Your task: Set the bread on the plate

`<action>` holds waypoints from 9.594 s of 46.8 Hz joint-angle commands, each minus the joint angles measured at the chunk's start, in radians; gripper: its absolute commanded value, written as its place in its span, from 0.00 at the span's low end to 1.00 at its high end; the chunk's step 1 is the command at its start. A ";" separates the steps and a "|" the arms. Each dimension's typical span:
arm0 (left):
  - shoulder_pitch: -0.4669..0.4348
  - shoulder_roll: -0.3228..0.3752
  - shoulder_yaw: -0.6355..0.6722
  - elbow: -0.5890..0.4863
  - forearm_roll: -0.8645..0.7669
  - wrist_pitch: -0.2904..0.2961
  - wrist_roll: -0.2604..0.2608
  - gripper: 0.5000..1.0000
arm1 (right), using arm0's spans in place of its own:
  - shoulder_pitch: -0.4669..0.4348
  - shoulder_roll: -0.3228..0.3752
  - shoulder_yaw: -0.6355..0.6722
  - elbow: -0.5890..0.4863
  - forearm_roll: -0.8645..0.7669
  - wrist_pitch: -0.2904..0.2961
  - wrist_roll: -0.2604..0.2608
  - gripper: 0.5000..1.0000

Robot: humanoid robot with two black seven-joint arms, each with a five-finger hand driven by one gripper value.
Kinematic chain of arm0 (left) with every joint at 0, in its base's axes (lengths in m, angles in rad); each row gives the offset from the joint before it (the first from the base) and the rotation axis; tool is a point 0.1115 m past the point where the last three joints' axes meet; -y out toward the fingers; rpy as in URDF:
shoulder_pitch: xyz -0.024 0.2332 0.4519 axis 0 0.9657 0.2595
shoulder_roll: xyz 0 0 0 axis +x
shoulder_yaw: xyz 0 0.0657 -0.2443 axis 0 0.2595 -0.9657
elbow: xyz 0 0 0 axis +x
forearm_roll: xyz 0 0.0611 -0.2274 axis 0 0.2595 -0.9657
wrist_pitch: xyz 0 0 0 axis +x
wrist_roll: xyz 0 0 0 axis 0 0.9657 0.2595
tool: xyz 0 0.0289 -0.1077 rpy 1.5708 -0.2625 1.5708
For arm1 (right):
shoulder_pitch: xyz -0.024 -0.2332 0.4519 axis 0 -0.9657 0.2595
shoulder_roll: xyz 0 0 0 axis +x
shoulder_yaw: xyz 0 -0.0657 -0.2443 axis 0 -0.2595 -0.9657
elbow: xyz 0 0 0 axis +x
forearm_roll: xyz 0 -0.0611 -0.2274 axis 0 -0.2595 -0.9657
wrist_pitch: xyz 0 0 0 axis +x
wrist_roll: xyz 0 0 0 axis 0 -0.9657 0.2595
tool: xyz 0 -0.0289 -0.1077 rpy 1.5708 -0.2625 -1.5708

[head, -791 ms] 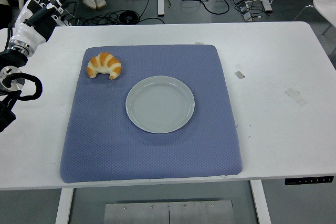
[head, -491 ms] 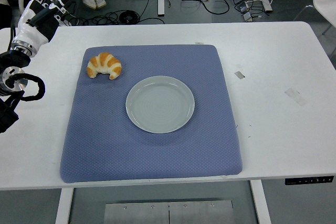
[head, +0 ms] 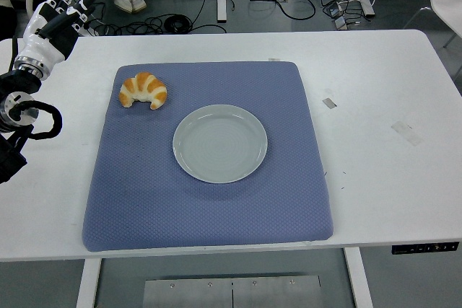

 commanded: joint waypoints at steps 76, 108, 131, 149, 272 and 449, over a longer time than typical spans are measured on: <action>-0.169 0.193 0.558 -0.322 0.069 0.244 0.011 0.96 | 0.001 0.000 0.000 -0.001 0.000 0.000 0.000 1.00; -0.407 0.232 1.088 -0.377 0.072 0.268 0.058 0.97 | 0.001 0.000 0.000 -0.001 0.000 0.000 0.000 1.00; -0.424 0.164 1.258 -0.363 0.110 0.308 0.063 0.96 | 0.001 0.000 0.000 -0.001 0.000 0.000 0.000 1.00; -0.410 0.131 1.270 -0.317 0.215 0.310 0.063 0.96 | 0.001 0.000 0.000 -0.001 0.000 0.000 0.000 1.00; -0.513 0.143 1.181 -0.601 0.335 0.417 0.140 0.00 | 0.001 0.000 0.000 -0.001 0.000 0.000 0.000 1.00; -0.509 0.203 0.948 -0.932 0.460 0.698 0.445 0.96 | -0.001 0.000 0.000 -0.001 0.000 0.000 0.000 1.00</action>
